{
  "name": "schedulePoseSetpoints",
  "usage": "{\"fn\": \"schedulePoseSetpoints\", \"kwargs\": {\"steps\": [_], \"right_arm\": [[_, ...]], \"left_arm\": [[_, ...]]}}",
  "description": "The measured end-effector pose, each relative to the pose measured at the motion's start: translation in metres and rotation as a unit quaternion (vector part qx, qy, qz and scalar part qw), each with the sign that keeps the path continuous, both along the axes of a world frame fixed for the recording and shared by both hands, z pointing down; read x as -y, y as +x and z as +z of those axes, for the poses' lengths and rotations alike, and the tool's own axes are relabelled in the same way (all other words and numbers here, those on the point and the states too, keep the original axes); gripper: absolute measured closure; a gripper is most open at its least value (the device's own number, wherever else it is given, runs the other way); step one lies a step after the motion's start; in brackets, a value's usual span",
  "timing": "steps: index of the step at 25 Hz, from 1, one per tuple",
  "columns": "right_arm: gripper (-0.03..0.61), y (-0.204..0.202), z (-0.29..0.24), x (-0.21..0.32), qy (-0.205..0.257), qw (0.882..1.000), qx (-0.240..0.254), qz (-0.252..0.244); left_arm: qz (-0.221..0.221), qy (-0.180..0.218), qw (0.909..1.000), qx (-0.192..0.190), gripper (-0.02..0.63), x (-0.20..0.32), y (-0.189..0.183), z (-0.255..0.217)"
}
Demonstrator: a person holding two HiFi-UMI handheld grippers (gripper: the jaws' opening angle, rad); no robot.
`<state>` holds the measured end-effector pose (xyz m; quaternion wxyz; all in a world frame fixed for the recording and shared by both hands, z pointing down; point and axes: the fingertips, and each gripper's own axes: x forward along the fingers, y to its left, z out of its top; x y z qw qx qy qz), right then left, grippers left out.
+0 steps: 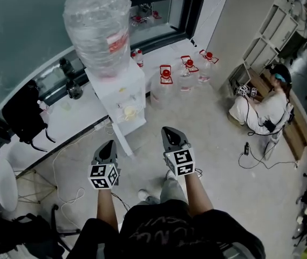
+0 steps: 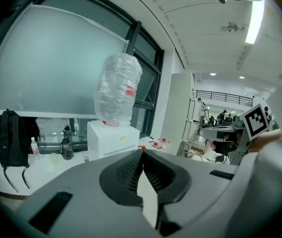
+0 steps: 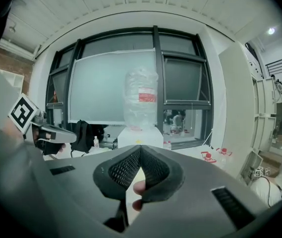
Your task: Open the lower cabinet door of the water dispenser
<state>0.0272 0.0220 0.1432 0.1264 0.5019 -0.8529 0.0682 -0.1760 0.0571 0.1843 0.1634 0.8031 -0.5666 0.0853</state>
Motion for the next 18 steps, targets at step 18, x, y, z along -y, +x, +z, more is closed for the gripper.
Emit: {"fn": "schedulePoseSetpoints", "kwargs": {"steps": [18], "right_arm": [[0.565, 0.023, -0.059, -0.021, 0.048, 0.999, 0.0, 0.018]], "left_arm": [[0.008, 0.069, 0.9976, 0.002, 0.601, -0.001, 0.012, -0.07]]}}
